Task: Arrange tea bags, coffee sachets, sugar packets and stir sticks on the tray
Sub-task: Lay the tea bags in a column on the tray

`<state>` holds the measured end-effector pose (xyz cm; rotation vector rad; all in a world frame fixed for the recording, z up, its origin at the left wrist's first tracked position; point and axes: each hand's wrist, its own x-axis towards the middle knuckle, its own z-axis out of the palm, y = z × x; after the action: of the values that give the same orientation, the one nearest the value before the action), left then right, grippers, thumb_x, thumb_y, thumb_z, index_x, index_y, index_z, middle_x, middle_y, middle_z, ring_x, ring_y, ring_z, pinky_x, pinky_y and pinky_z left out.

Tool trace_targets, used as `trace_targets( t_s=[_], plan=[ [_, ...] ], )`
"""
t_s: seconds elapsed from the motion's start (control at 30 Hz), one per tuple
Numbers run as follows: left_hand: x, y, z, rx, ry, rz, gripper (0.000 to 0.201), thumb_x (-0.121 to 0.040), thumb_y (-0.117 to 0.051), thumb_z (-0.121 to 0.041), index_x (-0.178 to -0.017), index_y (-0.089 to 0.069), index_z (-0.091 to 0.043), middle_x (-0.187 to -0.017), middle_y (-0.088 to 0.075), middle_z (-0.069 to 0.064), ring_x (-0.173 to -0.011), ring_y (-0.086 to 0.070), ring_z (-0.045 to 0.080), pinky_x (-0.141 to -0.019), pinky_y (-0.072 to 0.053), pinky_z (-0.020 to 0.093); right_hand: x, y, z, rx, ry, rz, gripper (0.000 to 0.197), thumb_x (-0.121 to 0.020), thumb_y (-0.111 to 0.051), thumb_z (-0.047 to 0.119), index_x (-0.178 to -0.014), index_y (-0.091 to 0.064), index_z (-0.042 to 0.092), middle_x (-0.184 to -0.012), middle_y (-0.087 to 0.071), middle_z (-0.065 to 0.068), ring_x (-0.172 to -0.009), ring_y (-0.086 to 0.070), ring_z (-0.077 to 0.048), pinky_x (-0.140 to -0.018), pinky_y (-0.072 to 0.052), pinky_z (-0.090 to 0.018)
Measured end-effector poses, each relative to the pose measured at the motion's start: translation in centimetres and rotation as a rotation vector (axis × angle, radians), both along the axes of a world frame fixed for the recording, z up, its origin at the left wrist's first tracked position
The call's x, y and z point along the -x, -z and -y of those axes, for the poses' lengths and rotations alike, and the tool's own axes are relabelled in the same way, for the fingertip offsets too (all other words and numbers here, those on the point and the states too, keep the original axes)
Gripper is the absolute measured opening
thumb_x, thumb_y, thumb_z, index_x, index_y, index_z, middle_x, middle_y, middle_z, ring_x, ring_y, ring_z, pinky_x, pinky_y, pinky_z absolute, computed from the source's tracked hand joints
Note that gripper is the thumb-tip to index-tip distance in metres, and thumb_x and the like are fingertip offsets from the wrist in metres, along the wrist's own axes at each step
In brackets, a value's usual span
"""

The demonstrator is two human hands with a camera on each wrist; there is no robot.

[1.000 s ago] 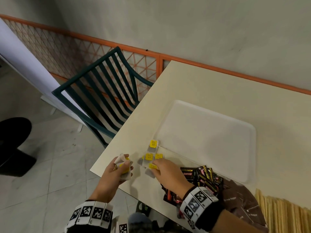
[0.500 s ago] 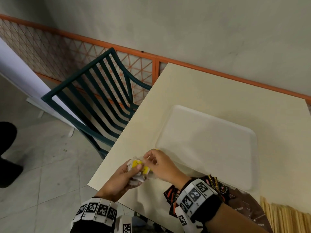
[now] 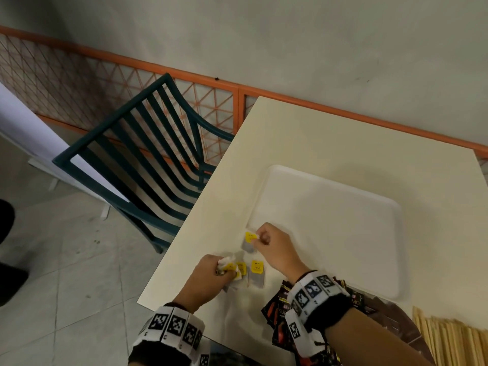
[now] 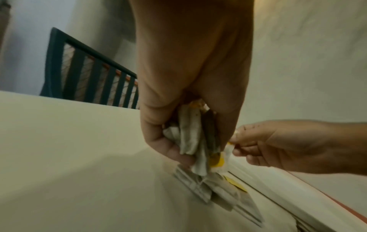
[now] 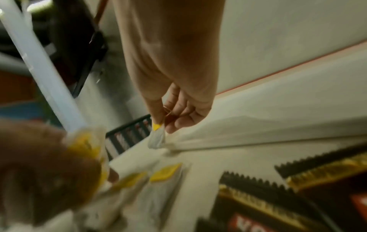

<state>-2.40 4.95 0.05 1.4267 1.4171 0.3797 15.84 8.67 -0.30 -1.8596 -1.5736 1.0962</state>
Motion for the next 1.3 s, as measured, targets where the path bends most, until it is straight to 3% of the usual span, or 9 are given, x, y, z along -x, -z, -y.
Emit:
trace_targets(
  t_s=[0.1,0.23,0.47,0.63,0.8,0.93,1.03,1.13,1.3],
  plan=[
    [-0.9,0.5,-0.3,-0.026,0.049,-0.128,0.008,-0.077,-0.065,-0.024,-0.082,-0.061,-0.02,-0.095,-0.045,0.005,-0.084,-0.05,0.02,-0.068,-0.043,0.021,-1.7,-1.3,0.5,0.054,0.027,-0.133,0.018,-0.084,-0.067,0.013,-0.083,-0.051,0.021,-0.068,-0.054,0.003,-0.066,-0.051,-0.008,-0.059,-0.037,-0.01],
    [-2.2,1.1,-0.6,-0.1,0.089,-0.275,0.033,-0.08,-0.064,-0.019,-0.112,-0.056,-0.011,-0.1,-0.039,0.002,-0.092,-0.053,0.024,-0.076,-0.038,0.021,-2.5,-1.9,2.1,0.245,-0.206,-0.058,0.027,-0.084,-0.066,0.017,-0.109,-0.055,0.017,-0.075,-0.056,0.004,-0.069,-0.053,-0.008,-0.063,-0.04,-0.017],
    [-2.5,1.0,-0.9,-0.091,0.133,-0.364,0.038,-0.075,-0.066,-0.014,-0.11,-0.054,-0.012,-0.102,-0.064,0.008,-0.095,-0.06,0.025,-0.075,-0.047,0.03,-0.5,-0.1,3.6,0.176,-0.367,0.348,0.041,-0.087,-0.056,0.013,-0.127,-0.046,0.013,-0.129,-0.048,-0.007,-0.118,-0.047,-0.023,-0.094,-0.04,-0.029],
    [-1.9,1.2,-1.4,-0.057,0.148,-0.25,0.025,-0.072,-0.069,-0.018,-0.072,-0.046,-0.026,-0.071,-0.052,-0.009,-0.069,-0.051,0.012,-0.053,-0.034,0.015,-0.5,-0.5,3.8,0.121,-0.387,0.312,0.024,-0.085,-0.052,0.011,-0.109,-0.047,0.014,-0.108,-0.045,-0.004,-0.098,-0.045,-0.021,-0.078,-0.039,-0.027],
    [-0.4,0.8,-1.6,0.047,0.076,0.0,0.022,-0.065,-0.067,-0.024,-0.08,-0.058,-0.01,-0.069,-0.059,0.0,-0.059,-0.054,0.01,-0.051,-0.046,0.021,-1.4,-0.9,4.0,0.177,-0.303,0.077,0.014,-0.086,-0.055,0.016,-0.092,-0.045,0.023,-0.069,-0.048,0.008,-0.058,-0.041,-0.009,-0.054,-0.033,-0.023],
    [0.4,-0.5,-2.1,0.136,-0.003,0.243,0.02,-0.071,-0.067,-0.018,-0.088,-0.061,-0.009,-0.073,-0.064,0.005,-0.058,-0.058,0.011,-0.052,-0.047,0.025,-2.8,-2.0,2.7,0.208,-0.183,-0.099,0.015,-0.083,-0.065,0.021,-0.085,-0.052,0.03,-0.087,-0.064,-0.005,-0.074,-0.058,-0.016,-0.07,-0.046,-0.029],
    [0.2,-1.2,-2.7,0.12,-0.063,0.315,0.011,-0.087,-0.061,-0.012,-0.097,-0.058,-0.009,-0.086,-0.064,0.015,-0.069,-0.063,0.018,-0.057,-0.051,0.024,-3.6,-3.3,1.6,0.234,-0.143,-0.294,0.014,-0.087,-0.063,0.013,-0.092,-0.057,0.025,-0.086,-0.064,0.003,-0.074,-0.062,-0.009,-0.07,-0.05,-0.022],
    [-1.0,-2.0,-3.2,0.116,-0.123,0.387,0.004,-0.092,-0.053,-0.012,-0.091,-0.056,-0.013,-0.076,-0.06,0.004,-0.059,-0.06,0.006,-0.05,-0.047,0.015,-3.6,-4.7,1.1,0.279,-0.128,-0.537,0.014,-0.088,-0.059,0.005,-0.092,-0.061,0.018,-0.087,-0.064,0.003,-0.075,-0.062,-0.006,-0.069,-0.052,-0.019],
    [-2.3,-2.3,-3.9,0.169,-0.082,0.493,0.016,-0.091,-0.051,-0.033,-0.098,-0.059,-0.02,-0.083,-0.068,-0.004,-0.075,-0.065,0.008,-0.063,-0.05,0.022,-2.6,-4.6,0.4,0.204,-0.064,-0.495,0.025,-0.086,-0.061,0.001,-0.109,-0.063,0.011,-0.092,-0.064,-0.005,-0.079,-0.065,-0.012,-0.071,-0.057,-0.022]
  ],
)
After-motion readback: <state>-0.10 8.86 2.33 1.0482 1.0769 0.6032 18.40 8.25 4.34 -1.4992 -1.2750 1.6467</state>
